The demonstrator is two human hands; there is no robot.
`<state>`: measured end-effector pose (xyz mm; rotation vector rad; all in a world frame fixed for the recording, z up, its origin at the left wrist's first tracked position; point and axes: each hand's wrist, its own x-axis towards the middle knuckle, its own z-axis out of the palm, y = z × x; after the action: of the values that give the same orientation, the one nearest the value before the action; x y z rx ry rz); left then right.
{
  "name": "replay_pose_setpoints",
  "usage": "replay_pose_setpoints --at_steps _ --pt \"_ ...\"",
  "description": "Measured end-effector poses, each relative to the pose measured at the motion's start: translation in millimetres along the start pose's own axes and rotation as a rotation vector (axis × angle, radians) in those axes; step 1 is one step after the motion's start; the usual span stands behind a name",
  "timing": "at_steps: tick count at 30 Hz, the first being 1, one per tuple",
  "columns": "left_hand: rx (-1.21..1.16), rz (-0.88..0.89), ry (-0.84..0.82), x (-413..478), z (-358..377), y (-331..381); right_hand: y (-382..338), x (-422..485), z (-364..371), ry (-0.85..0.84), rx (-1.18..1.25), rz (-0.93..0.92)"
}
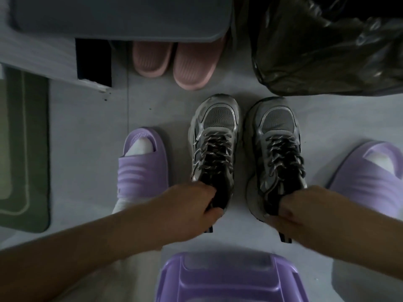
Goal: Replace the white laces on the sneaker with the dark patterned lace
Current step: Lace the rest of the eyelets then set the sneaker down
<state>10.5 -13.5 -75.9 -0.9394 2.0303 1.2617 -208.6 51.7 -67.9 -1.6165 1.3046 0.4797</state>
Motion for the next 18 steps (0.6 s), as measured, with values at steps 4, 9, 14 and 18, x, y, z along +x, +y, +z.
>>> replay_pose_setpoints --at_steps 4,9,14,18 --pt "-0.021 -0.084 -0.224 19.5 -1.7 9.1 16.5 2.1 3.8 -0.144 0.364 0.155" --pt "-0.029 -0.217 -0.261 46.6 9.7 20.1 -3.9 31.0 7.7 -0.026 0.397 0.246" --pt "-0.191 -0.375 0.185 45.6 44.2 32.6 -36.9 52.9 28.6 0.160 0.357 0.350" --pt "-0.242 -0.492 0.360 35.3 45.3 43.0 -36.3 38.4 29.7 0.342 0.361 0.464"
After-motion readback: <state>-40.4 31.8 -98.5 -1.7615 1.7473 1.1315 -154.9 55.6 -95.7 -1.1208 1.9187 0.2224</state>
